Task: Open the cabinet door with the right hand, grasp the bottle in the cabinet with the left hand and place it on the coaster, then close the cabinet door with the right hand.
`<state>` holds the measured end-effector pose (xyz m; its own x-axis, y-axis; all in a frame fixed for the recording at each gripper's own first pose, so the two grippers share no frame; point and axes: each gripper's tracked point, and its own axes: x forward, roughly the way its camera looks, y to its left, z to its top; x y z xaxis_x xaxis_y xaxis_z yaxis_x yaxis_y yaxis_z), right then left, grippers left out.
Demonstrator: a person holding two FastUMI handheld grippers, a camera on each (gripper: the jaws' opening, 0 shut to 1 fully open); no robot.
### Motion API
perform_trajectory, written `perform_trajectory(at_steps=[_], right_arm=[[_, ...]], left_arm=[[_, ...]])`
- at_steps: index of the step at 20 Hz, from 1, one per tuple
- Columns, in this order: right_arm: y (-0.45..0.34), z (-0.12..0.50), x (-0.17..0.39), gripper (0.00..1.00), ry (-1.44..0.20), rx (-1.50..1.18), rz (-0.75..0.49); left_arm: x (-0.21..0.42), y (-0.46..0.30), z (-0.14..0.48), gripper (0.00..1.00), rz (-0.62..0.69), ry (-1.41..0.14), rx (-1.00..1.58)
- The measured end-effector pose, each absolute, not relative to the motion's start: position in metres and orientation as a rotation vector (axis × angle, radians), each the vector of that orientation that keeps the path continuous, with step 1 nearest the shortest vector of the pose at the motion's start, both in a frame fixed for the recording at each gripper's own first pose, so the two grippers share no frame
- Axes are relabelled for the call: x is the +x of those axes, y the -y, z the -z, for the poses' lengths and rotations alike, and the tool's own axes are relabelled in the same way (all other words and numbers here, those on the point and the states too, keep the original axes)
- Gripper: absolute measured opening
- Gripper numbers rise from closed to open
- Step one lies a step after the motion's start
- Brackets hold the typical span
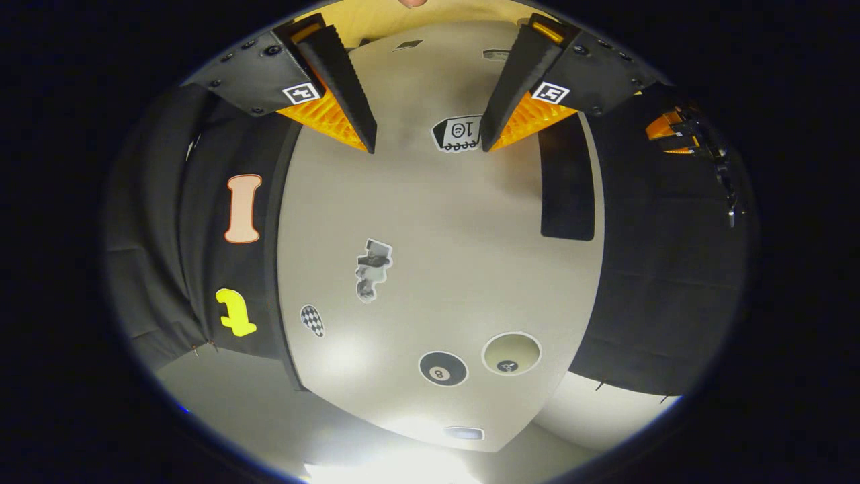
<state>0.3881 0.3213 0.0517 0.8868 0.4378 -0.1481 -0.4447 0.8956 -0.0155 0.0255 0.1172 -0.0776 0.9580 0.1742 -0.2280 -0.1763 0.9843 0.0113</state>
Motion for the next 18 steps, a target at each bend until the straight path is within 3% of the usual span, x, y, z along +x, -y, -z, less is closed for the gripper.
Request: perform_trajectory(at_steps=[9, 12, 18], right_arm=[[-0.363, -0.037, 0.394, 0.99, -0.141, -0.050, -0.385], [-0.366, -0.033, 0.413, 0.91, -0.152, -0.018, -0.356], [-0.364, -0.019, 0.425, 0.94, -0.196, 0.085, -0.334]], left_arm=[[0.015, -0.159, 0.090, 0.74, -0.219, -0.251, 0.000], [0.012, -0.170, 0.096, 0.74, -0.227, -0.260, -0.005], [0.014, -0.183, 0.108, 0.75, -0.225, -0.282, -0.017]])
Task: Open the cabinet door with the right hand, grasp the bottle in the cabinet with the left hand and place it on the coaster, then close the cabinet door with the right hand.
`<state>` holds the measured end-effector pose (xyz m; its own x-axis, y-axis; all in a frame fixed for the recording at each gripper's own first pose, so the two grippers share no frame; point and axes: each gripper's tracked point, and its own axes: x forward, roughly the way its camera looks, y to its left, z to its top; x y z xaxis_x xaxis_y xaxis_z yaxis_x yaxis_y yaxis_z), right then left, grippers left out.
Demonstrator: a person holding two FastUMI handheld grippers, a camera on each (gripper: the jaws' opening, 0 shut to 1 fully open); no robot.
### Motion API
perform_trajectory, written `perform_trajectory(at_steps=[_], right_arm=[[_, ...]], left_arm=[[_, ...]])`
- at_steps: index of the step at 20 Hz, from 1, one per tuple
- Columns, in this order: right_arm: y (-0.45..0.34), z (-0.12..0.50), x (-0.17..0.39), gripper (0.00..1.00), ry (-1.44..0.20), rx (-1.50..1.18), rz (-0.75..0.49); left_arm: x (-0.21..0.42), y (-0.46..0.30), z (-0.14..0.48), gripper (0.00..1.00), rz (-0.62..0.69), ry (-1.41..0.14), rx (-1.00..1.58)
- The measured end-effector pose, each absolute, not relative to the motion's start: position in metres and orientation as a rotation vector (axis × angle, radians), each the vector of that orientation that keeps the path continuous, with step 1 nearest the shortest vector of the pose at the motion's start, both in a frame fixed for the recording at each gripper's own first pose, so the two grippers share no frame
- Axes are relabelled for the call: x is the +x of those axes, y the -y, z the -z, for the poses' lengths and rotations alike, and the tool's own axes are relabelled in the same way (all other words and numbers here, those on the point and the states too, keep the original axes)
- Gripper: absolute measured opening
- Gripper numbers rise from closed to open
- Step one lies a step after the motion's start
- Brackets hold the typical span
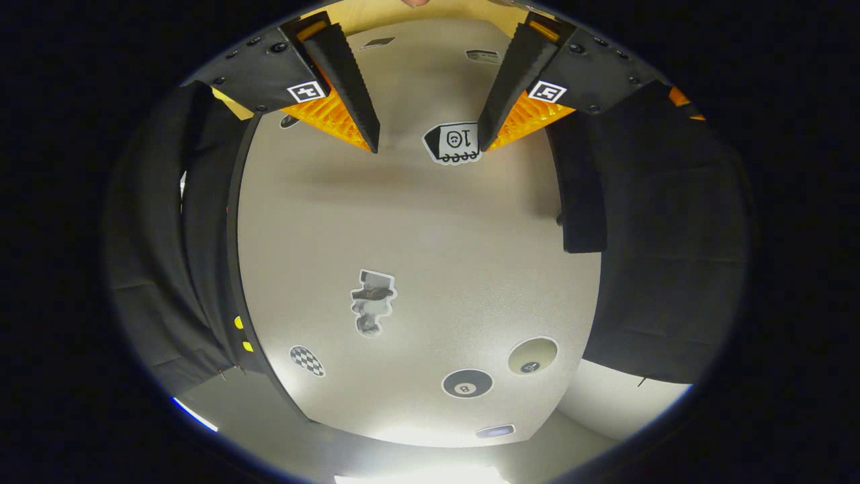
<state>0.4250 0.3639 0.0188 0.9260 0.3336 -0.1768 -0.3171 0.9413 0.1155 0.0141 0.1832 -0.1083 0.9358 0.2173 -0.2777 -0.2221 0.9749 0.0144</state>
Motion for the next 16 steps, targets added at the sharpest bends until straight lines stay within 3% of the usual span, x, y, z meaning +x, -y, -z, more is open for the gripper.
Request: perform_trajectory(at_steps=[16], right_arm=[[-0.372, 0.000, 0.436, 0.93, -0.185, 0.067, -0.223]], left_arm=[[0.034, -0.198, 0.128, 0.75, -0.191, -0.331, -0.040]])
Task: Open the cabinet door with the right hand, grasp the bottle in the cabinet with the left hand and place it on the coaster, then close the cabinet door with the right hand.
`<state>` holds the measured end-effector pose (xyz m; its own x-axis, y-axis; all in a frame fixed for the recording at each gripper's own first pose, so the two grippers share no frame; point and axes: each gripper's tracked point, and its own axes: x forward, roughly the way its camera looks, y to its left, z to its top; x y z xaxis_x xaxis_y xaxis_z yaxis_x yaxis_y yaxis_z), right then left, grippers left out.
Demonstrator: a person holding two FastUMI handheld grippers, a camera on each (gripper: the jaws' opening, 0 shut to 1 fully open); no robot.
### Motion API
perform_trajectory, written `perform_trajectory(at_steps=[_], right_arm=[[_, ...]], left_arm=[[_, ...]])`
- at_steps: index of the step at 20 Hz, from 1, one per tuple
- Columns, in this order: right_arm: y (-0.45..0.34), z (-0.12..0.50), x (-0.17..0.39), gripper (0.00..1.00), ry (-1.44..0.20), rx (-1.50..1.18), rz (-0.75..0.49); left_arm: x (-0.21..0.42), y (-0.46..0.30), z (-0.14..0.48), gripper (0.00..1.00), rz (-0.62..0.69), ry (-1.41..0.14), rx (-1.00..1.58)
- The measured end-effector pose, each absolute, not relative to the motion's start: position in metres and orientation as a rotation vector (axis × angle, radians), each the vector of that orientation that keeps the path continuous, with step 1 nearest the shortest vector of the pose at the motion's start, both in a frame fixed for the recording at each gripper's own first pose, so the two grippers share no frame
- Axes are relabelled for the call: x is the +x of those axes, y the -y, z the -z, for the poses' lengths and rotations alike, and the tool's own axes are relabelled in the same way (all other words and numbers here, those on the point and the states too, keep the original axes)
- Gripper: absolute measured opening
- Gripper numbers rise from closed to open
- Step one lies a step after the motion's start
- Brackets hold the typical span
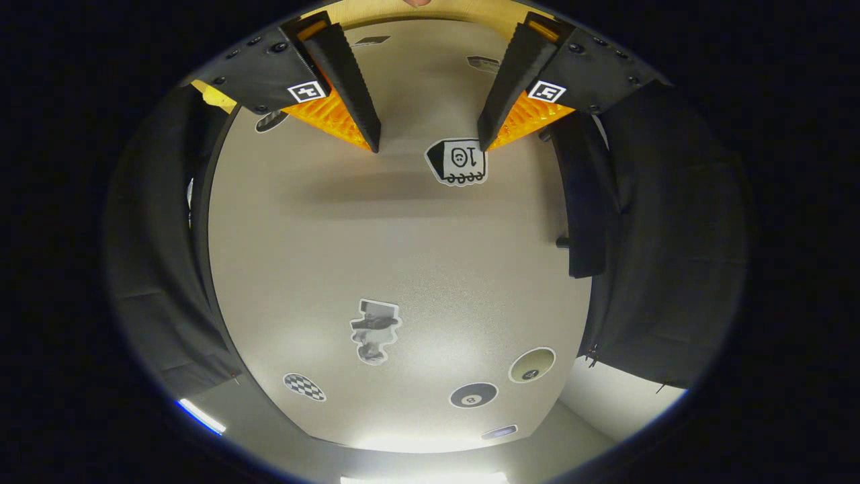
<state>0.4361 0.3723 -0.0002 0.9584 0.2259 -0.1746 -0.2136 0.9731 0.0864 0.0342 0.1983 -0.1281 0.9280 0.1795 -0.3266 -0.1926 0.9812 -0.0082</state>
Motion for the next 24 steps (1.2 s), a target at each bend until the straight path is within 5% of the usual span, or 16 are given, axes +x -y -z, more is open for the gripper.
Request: perform_trajectory(at_steps=[10, 24], right_arm=[[-0.334, -0.010, 0.406, 0.94, -0.198, 0.102, -0.284], [-0.141, -0.026, 0.285, 0.90, -0.120, -0.015, -0.241]], left_arm=[[0.054, -0.115, 0.094, 0.77, -0.102, -0.281, -0.042], [0.050, 0.096, 0.005, 0.80, 0.095, -0.160, -0.026]])
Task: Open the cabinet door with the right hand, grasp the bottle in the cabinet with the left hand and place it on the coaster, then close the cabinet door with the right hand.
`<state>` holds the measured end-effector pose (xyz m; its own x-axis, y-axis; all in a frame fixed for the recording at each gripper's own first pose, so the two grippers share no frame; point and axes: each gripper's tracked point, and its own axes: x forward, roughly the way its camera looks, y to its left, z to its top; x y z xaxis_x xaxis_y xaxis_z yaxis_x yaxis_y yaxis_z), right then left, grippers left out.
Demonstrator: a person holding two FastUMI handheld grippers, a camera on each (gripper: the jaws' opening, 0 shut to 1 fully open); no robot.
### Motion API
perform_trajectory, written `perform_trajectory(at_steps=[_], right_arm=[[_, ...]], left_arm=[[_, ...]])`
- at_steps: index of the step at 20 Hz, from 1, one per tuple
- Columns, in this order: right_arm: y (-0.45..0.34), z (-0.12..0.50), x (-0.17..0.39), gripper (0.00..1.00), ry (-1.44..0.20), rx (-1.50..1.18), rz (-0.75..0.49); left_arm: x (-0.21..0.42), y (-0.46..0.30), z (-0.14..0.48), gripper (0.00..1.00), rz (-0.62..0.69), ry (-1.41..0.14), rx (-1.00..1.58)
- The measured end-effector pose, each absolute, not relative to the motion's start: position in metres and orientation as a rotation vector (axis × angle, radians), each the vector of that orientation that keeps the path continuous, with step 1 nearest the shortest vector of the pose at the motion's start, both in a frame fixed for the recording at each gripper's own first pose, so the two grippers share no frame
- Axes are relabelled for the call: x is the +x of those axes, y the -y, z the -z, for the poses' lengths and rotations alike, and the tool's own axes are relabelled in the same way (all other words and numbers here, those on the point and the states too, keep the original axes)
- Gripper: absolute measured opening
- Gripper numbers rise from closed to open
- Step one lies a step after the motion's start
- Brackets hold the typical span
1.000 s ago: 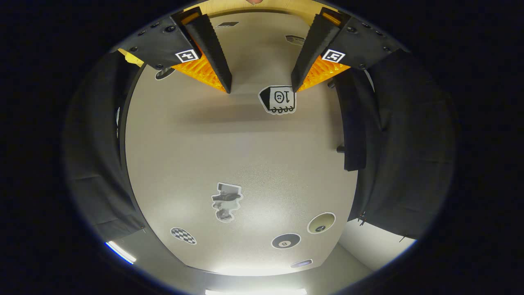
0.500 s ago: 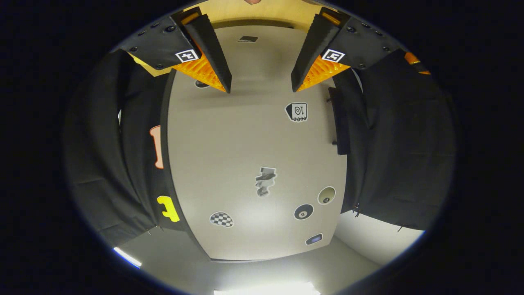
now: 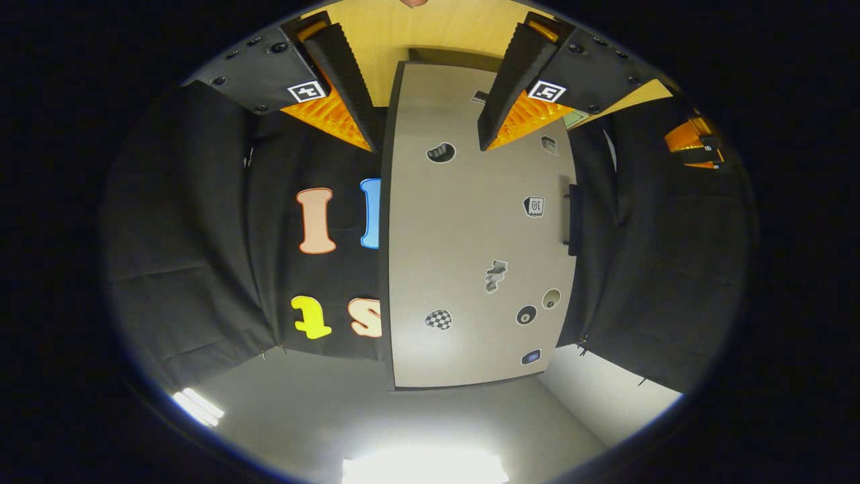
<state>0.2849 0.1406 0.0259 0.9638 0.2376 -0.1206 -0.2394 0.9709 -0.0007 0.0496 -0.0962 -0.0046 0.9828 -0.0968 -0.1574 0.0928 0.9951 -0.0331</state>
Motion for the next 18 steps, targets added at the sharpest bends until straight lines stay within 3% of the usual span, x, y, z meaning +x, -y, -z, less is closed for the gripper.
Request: perform_trajectory(at_steps=[7, 9, 10, 18], right_arm=[[-0.098, -0.020, 0.240, 0.93, -0.075, -0.092, -0.242], [-0.097, -0.020, 0.225, 0.94, -0.056, -0.088, -0.229], [-0.098, -0.021, 0.219, 0.95, -0.046, -0.079, -0.221], [-0.117, -0.010, 0.192, 0.96, -0.066, -0.020, -0.174]], left_arm=[[0.028, 0.133, -0.018, 0.75, 0.108, -0.131, 0.006], [0.027, 0.130, -0.021, 0.80, 0.116, -0.121, 0.016], [0.027, 0.128, -0.024, 0.75, 0.117, -0.114, 0.022], [0.021, 0.086, -0.033, 0.74, 0.099, -0.065, 0.038]])
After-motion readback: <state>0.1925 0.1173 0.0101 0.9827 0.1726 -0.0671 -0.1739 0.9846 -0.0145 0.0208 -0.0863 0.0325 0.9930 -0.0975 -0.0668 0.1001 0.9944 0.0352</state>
